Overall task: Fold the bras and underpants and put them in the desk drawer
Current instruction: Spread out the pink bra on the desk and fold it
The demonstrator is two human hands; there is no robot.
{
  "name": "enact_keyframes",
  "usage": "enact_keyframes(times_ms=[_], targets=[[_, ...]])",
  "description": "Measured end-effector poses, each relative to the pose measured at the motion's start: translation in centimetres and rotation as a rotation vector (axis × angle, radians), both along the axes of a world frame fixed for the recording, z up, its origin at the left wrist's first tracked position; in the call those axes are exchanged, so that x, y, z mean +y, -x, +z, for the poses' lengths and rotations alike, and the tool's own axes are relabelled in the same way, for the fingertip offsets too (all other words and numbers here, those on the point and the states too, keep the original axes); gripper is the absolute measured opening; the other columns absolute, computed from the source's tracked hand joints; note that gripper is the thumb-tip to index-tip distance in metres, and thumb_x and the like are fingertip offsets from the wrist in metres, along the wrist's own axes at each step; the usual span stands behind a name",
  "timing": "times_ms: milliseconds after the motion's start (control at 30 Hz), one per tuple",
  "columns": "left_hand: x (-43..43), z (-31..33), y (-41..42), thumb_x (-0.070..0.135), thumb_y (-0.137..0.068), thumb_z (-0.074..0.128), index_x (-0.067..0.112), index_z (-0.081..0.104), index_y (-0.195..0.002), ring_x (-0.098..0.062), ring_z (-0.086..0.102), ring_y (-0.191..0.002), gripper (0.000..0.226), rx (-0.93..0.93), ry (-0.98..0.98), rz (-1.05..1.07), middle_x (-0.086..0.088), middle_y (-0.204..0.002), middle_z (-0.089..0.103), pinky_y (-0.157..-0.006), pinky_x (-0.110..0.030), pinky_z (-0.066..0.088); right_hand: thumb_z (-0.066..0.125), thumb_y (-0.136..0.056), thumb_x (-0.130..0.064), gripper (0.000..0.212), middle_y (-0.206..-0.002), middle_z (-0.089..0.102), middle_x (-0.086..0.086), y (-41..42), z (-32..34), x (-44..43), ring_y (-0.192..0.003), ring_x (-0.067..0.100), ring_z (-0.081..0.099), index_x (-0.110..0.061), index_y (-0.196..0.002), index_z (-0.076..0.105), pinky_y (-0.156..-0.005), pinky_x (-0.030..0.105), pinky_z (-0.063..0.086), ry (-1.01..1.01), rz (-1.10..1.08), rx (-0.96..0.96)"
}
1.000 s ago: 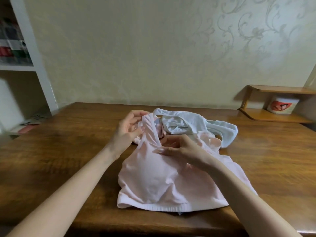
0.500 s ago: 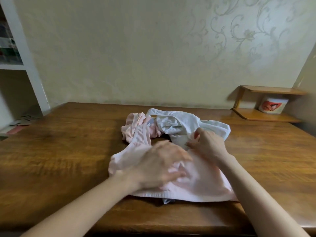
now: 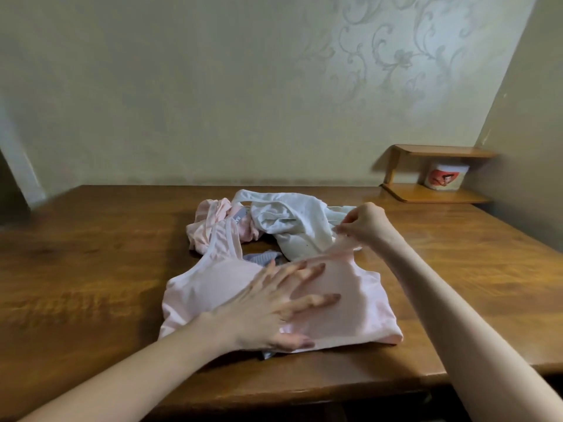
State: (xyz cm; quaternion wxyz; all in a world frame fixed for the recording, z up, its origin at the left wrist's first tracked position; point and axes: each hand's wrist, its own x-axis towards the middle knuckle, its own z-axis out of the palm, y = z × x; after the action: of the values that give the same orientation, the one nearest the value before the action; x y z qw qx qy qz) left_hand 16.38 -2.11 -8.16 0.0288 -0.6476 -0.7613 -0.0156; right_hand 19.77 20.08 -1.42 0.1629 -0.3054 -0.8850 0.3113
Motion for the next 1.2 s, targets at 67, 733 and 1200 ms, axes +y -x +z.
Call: enact_keyframes(times_ms=[67, 733, 1200], targets=[[0.0, 0.0, 0.0, 0.063, -0.088, 0.039, 0.058, -0.003, -0.140, -0.009, -0.025, -0.140, 0.067, 0.012, -0.014, -0.006, 0.014, -0.154, -0.023, -0.116, -0.051, -0.011, 0.078, -0.072, -0.020, 0.025, -0.074, 0.060, 0.009, 0.0, 0.4, 0.1, -0.062, 0.018, 0.052, 0.002, -0.083, 0.073, -0.045, 0.022, 0.040, -0.062, -0.003, -0.013], [0.0, -0.5, 0.3, 0.060, -0.091, 0.035, 0.053, -0.007, -0.142, -0.010, -0.037, -0.136, 0.067, 0.052, -0.030, -0.104, 0.015, -0.151, -0.028, -0.110, -0.048, -0.024, 0.056, -0.092, -0.027, 0.033, -0.041, 0.054, -0.001, 0.9, 1.8, 2.6, -0.034, 0.012, 0.053, -0.014, -0.061, 0.051, -0.042, 0.018, 0.045, 1.119, 0.046, 0.398], [10.6, 7.8, 6.2, -0.005, -0.082, 0.061, 0.003, 0.048, -0.119, -0.020, 0.056, -0.091, 0.040, -0.883, -0.634, 0.274, -0.011, -0.101, 0.060, -0.084, -0.027, 0.043, 0.066, -0.086, -0.029, 0.025, -0.056, 0.058, 0.004, 1.6, 0.9, 1.8, -0.043, 0.012, 0.051, -0.006, -0.077, 0.068, -0.048, 0.024, 0.039, 0.884, 0.214, 0.420]])
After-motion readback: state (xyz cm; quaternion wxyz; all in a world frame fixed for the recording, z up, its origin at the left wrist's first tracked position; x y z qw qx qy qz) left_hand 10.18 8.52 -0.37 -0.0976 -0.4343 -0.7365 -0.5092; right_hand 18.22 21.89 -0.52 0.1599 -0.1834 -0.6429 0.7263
